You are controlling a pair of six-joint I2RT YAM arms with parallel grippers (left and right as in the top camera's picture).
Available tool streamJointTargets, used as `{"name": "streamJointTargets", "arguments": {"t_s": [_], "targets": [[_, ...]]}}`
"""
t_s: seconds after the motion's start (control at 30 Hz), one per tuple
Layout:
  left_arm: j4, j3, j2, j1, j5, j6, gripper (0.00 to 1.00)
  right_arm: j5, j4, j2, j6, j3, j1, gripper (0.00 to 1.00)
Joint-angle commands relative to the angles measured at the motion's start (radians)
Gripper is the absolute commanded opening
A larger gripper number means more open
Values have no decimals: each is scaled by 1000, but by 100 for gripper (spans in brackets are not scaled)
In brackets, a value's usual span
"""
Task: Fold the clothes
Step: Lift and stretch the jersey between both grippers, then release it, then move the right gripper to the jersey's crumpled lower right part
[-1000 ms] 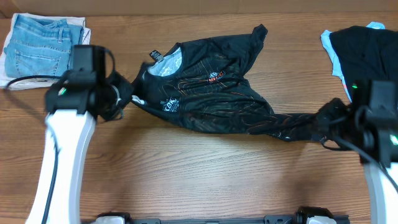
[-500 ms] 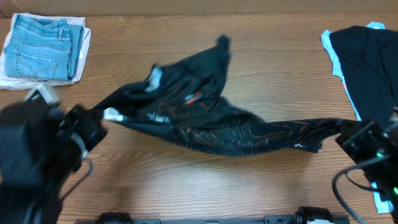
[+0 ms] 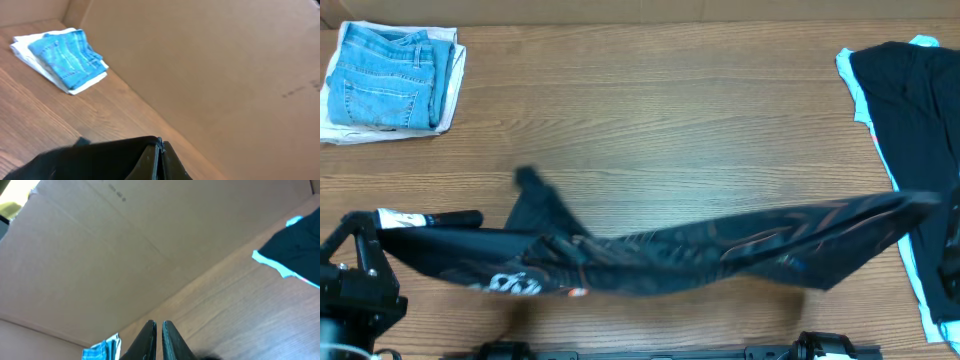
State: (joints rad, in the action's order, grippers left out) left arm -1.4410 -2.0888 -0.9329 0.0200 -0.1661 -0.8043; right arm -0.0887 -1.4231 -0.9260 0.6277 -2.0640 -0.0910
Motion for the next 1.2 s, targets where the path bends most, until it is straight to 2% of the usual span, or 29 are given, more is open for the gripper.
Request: {"name": "streamJointTargets", "arguments": {"t_s": [0.0, 0.13, 0.23, 0.5, 0.6, 0.7, 0.8, 0.87, 0.9, 0.93, 0.97, 1.0, 1.1, 1.17], "targets": [[13, -3, -109, 3, -71, 31, 4, 7, 20, -97, -6, -3, 1, 9], [28, -3, -263, 3, -147, 31, 4, 7, 44, -235, -7, -3, 1, 4], [54, -3, -400, 3, -146, 53, 4, 1, 60, -370, -14, -3, 1, 4], [45, -3, -727, 3, -143, 64, 4, -232, -60, -673, -192, -3, 3, 5], [62, -3, -811, 2, -136, 65, 9, -227, -91, -723, -219, -3, 16, 9], [91, -3, -882, 0, -136, 70, 9, -227, -98, -742, -243, 1, 39, 16], [99, -3, -933, -2, -136, 75, 12, -228, -107, -742, -253, 3, 64, 18], [94, -3, -957, -2, -133, 99, 41, -228, -127, -742, -285, 3, 92, 25], [89, -3, -961, -2, -128, 108, 68, -227, -141, -742, -301, 3, 111, 29], [81, -3, -964, -2, -126, 111, 85, -228, -154, -742, -315, 3, 128, 33], [76, -3, -964, -2, -125, 111, 96, -228, -165, -742, -323, 3, 148, 38], [73, -3, -962, -2, -121, 119, 100, -227, -175, -742, -322, 3, 168, 40], [54, -3, -948, -1, -108, 129, 100, -227, -200, -742, -332, 3, 230, 44], [30, -3, -939, -1, -96, 129, 100, -227, -223, -742, -355, 3, 278, 54]]}}
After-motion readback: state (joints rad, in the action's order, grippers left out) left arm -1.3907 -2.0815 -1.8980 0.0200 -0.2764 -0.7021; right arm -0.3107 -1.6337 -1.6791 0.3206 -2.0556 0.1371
